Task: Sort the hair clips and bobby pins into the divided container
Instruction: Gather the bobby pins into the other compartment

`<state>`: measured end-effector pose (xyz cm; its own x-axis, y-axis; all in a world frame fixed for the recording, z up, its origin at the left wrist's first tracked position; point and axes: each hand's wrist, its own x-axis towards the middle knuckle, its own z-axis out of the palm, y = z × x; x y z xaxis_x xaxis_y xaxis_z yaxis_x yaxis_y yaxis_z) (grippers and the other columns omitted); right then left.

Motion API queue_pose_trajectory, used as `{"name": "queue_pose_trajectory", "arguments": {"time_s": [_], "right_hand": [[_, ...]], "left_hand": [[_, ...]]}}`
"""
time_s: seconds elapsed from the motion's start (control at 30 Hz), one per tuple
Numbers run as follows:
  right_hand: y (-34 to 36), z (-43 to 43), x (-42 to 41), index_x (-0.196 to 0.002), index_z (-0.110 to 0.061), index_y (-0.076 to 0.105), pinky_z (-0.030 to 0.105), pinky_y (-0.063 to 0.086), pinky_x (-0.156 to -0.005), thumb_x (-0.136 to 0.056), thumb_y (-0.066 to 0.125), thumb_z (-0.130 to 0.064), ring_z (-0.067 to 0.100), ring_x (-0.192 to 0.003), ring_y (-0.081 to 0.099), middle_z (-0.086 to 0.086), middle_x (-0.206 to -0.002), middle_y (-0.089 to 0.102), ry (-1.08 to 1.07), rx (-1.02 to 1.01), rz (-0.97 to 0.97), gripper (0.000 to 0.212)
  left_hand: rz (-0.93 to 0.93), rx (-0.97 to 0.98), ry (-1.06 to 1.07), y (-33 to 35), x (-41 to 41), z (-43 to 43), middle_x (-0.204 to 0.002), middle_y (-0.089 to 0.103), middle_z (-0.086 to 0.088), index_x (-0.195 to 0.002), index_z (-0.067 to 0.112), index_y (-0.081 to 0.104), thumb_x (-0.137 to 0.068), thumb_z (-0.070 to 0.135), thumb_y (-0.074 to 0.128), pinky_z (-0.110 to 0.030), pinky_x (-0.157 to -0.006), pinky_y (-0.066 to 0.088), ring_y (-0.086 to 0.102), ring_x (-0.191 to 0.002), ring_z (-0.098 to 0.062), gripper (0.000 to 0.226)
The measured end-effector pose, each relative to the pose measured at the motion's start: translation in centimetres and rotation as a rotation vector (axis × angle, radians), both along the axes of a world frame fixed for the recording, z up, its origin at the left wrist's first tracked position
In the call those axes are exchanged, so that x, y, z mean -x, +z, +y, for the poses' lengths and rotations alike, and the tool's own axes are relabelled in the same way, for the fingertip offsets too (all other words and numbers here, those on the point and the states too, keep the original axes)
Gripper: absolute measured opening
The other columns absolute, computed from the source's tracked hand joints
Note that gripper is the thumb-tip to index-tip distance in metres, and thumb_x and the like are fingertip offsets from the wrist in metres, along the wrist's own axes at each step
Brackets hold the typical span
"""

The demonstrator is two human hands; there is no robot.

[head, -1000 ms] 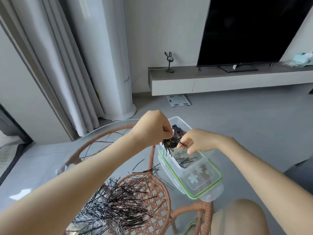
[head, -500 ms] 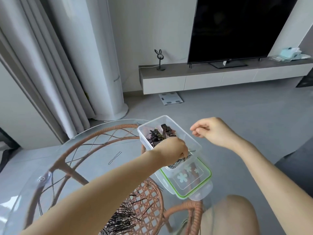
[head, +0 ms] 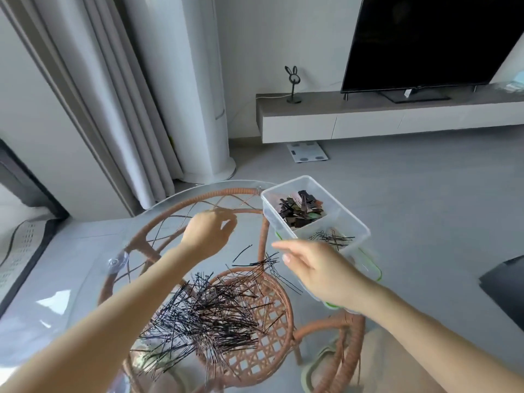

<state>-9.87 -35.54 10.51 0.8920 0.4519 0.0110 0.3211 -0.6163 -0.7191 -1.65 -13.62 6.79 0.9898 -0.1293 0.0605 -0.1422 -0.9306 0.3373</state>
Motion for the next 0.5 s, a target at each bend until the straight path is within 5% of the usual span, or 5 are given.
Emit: {"name": "queue_pose_trajectory", "arguments": {"time_s": [0.1, 0.2, 0.33, 0.5], "right_hand": [[-4.2, 3.7, 0.7, -0.144, -0.011, 0.025, 0.017, 0.010, -0.110, -0.099, 0.034, -0.024, 0.015, -0.141, 0.021, 0.007, -0.153, 0.025, 0.030, 0.157, 0.053, 0.048], [-7.5, 5.9, 0.5, -0.146, -0.009, 0.012, 0.026, 0.001, -0.114, -0.099, 0.027, -0.029, 0.022, -0.144, 0.003, 0.014, -0.157, 0.002, -0.094, 0.347, -0.033, 0.053], [-10.1, 7.1, 0.3, -0.145, -0.005, 0.016, 0.029, -0.001, -0.116, -0.099, 0.026, -0.028, 0.022, -0.145, 0.003, 0.015, -0.156, 0.008, -0.179, 0.361, -0.127, 0.053], [-10.6, 9.9, 2.4, -0.140, -0.007, 0.033, 0.026, 0.008, -0.118, -0.095, 0.023, -0.030, 0.017, -0.143, 0.016, 0.008, -0.152, 0.026, -0.017, 0.132, -0.162, 0.051]], "left_hand": [[0.204, -0.093, -0.009, -3.5, 0.3, 1.7, -0.155, 0.026, 0.001, -0.141, 0.020, 0.039, -0.099, 0.036, 0.027, -0.039, -0.117, 0.024, 0.020, -0.145, -0.020, 0.046], [0.272, -0.034, -0.101, -5.2, 1.1, 1.0, -0.157, 0.015, 0.004, -0.146, 0.020, 0.026, -0.101, 0.034, 0.021, -0.037, -0.120, 0.008, 0.005, -0.147, -0.019, 0.048], [0.220, 0.060, -0.206, -5.7, 3.1, 1.1, -0.154, 0.026, 0.006, -0.142, 0.018, 0.036, -0.101, 0.028, 0.027, -0.031, -0.120, 0.008, 0.012, -0.146, -0.016, 0.044], [0.283, 0.289, -0.108, -4.0, 6.0, 3.7, -0.135, 0.056, 0.003, -0.123, 0.022, 0.061, -0.096, 0.030, 0.043, -0.027, -0.105, 0.036, 0.049, -0.128, -0.014, 0.033]]}}
